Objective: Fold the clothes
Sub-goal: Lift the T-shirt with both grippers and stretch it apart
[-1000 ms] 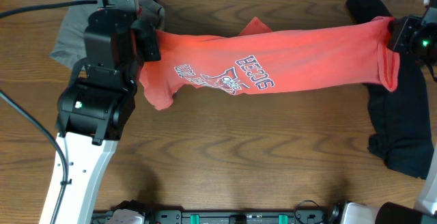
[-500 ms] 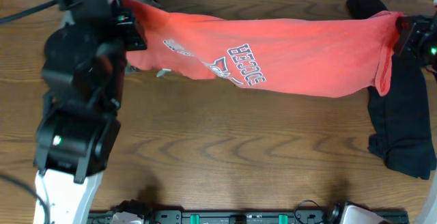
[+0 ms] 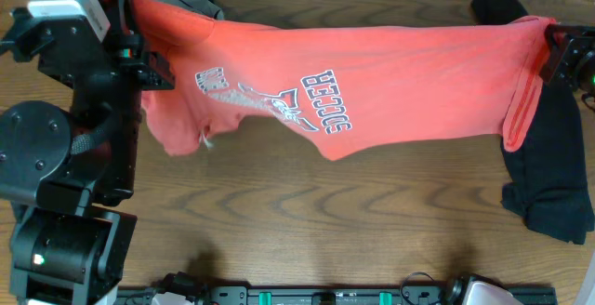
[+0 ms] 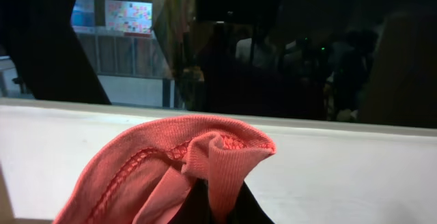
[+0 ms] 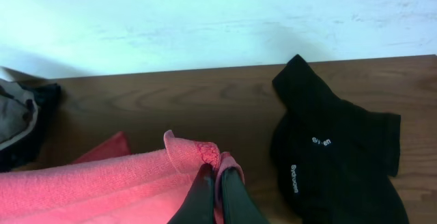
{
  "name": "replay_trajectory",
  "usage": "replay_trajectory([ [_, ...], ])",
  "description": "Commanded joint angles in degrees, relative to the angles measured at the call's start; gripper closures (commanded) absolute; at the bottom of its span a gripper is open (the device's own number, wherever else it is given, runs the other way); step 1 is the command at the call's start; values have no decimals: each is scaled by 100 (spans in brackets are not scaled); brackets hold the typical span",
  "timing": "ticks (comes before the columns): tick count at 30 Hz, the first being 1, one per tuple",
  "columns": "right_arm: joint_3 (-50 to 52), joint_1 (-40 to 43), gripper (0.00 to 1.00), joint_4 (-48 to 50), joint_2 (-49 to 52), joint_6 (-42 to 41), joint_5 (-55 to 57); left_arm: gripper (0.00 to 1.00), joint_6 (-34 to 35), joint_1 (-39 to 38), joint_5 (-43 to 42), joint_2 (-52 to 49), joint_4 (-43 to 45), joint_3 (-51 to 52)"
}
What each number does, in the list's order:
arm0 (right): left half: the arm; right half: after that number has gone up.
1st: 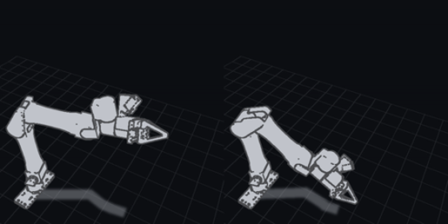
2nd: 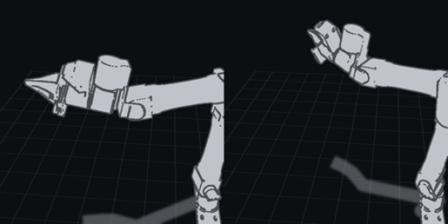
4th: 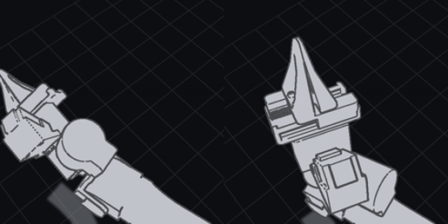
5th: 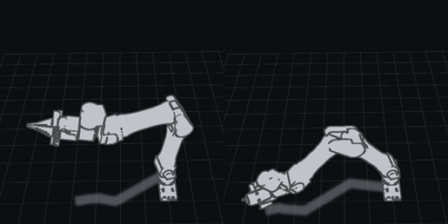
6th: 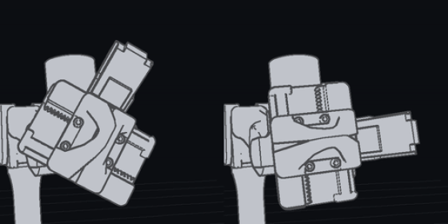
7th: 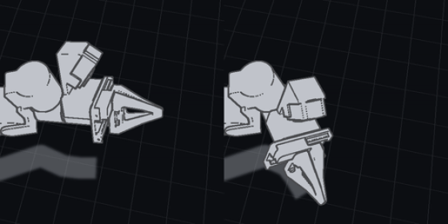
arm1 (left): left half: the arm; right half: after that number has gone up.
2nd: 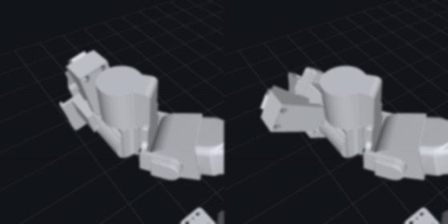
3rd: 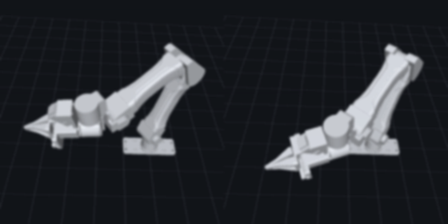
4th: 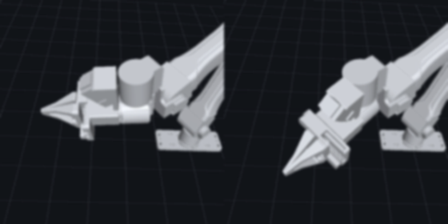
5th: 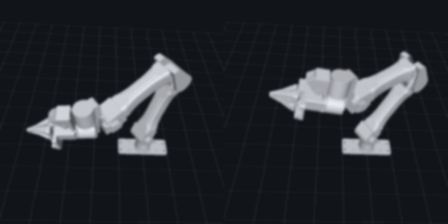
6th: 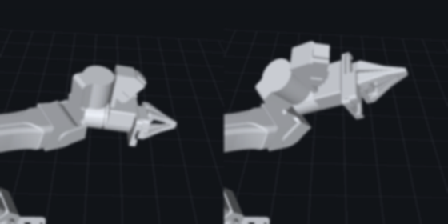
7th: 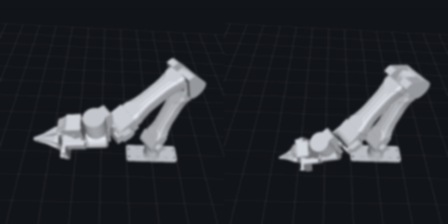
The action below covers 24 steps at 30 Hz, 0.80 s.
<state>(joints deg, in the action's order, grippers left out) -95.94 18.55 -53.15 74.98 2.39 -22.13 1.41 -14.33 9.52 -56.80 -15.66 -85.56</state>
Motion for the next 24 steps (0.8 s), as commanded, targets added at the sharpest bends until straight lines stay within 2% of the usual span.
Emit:
replay_trajectory([
  [1, -122, 52, 99, -7, 4, 111, -70, 94, -98, 37, -116, -131, 26, -168],
  [7, -122, 4, 99, 74, 463, 111, -278, 94, -385, 39, -118, -774, 22, -168],
  [10, -122, -125, 99, 448, 820, 114, -273, 94, -664, 39, -118, -1248, 275, -170],
  [14, -122, -365, 99, 1659, 1368, 109, -264, 94, -1084, 39, -118, -1952, 1073, -175],
  [18, -125, -586, 99, 3272, 1746, -114, -94, 94, -1443, 39, -118, -2605, 1906, -437],
  [24, -146, -756, 99, 4817, 1792, -566, 660, 94, -1797, 39, -529, -3139, 1768, -1779],
])
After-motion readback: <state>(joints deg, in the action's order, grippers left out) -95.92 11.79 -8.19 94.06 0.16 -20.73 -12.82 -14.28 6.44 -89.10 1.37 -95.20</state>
